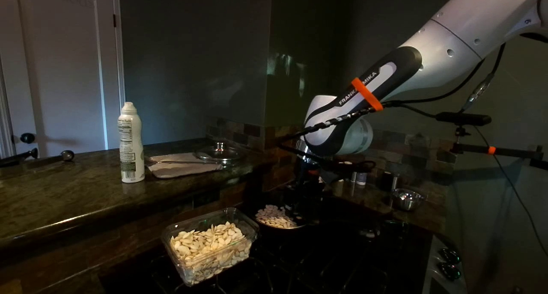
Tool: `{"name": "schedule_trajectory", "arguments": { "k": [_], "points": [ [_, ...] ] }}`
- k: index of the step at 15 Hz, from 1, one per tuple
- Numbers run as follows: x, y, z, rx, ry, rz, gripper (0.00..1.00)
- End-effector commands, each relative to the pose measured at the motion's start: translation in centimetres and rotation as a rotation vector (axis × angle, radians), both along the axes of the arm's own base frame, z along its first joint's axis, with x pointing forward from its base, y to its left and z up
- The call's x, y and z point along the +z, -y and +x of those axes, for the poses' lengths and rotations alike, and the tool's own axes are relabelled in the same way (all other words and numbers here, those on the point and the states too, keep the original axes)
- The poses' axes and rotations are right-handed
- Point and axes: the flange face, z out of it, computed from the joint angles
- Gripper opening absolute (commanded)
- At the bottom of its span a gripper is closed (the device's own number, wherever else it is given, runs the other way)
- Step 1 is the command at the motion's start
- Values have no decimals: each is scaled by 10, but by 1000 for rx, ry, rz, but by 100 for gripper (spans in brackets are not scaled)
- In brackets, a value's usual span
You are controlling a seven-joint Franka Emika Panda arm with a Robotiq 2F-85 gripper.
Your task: Put the silver spoon in the black and white bowl on the right.
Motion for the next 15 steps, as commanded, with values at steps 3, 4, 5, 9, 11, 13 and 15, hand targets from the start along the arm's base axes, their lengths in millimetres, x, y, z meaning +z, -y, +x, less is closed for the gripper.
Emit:
{"name": "schedule_trajectory", "arguments": {
  "k": [3,4,5,9,11,13,15],
  "points": [
    [1,-4,-1,-64,-24,-57,23],
    [1,-5,-1,-71,-27,-65,16],
    [2,-6,-2,-75,-31,-71,8],
    [14,-9,-5,-74,-31,-95,0],
    [23,-12,-6,-36,-24,-121,1],
    [31,-20,-9,54,-57,-151,1],
    [41,-31,-11,151,-63,-54,1]
  ]
}}
